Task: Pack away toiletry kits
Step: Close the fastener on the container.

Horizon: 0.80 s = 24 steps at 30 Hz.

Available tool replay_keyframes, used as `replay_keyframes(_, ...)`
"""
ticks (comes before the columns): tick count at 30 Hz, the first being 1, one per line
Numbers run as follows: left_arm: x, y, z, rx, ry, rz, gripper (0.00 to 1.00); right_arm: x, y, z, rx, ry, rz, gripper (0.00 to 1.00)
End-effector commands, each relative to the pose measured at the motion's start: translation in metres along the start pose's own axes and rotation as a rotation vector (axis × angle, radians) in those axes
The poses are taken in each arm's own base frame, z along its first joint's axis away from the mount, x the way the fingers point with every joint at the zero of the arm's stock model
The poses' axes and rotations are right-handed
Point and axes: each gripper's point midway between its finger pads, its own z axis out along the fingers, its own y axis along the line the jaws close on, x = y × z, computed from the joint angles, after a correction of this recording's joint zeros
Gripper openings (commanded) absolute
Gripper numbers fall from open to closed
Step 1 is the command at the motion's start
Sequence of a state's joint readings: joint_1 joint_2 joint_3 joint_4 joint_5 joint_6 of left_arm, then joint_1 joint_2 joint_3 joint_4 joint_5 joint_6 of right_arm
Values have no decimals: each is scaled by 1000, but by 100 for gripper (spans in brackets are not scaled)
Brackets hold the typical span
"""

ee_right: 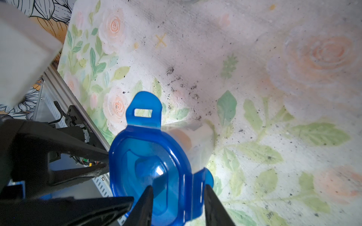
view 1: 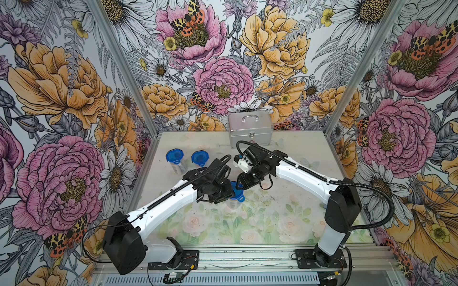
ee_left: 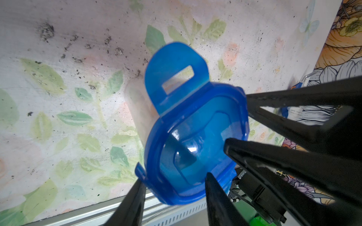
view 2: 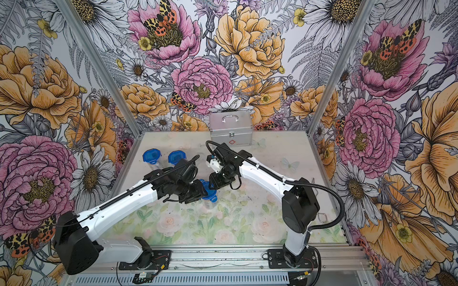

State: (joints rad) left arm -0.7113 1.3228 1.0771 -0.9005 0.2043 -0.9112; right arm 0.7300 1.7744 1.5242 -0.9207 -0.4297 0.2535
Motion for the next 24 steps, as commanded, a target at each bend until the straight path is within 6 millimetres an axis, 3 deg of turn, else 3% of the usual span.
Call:
replay_keyframes(1,-8,-4,21,20,-14,4,48,38,2,21,-39,147,12,42)
replay_keyframes(9,-12,1,24,20,-21,2,47,42,12,25,-119,172,8,43)
replay_keyframes(24,-16,7,25,8,-26,2,47,36,25,13,-161,133,-35,45)
